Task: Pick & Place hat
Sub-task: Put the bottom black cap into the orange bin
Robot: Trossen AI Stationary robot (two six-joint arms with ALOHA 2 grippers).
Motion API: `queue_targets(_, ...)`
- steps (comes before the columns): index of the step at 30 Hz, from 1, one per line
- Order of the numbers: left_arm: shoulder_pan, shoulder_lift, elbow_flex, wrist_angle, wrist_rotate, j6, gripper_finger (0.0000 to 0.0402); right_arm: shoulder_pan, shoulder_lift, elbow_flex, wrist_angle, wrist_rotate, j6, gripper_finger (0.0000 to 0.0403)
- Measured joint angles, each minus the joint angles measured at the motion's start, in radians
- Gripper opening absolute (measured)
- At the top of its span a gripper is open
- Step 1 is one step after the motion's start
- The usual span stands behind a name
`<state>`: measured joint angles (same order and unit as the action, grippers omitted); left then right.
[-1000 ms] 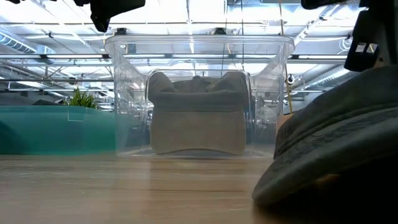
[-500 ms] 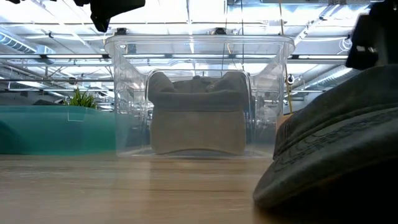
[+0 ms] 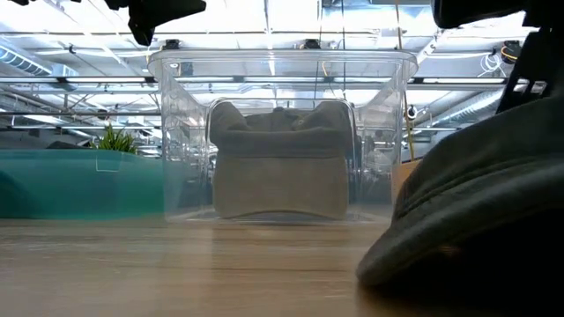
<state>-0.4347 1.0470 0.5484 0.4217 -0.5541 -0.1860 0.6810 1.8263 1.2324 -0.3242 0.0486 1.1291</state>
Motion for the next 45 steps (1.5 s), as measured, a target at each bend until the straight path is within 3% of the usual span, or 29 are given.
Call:
queue_targets(9,0.000,0.000,0.000,0.000,-0.006,0.002,0.0211,-0.020,-0.251,0.000,-0.105,-0.045,-0.042,0.0003)
queue_targets(16,0.000,0.000,0.000,0.000,-0.006,0.008,0.0211,-0.011,-0.454,0.001,-0.465,-0.080,-0.019,0.0001)
queue_targets(20,0.000,0.000,0.000,-0.001,-0.006,0.008,0.0211,-0.012,-0.529,0.001,-0.679,-0.072,-0.139,0.0001)
queue_targets(26,0.001,0.000,0.000,-0.002,-0.007,0.021,0.0211,-0.036,-0.555,0.000,-0.842,0.001,-0.403,0.0001)
queue_targets(39,0.001,0.000,0.000,-0.016,-0.007,0.030,0.0211,-0.247,-0.555,0.000,-1.019,0.088,-0.870,0.0000)
queue_targets(45,0.001,0.000,0.000,-0.042,-0.007,0.033,0.0211,-0.328,-0.555,0.000,-1.016,0.141,-0.951,0.0000)
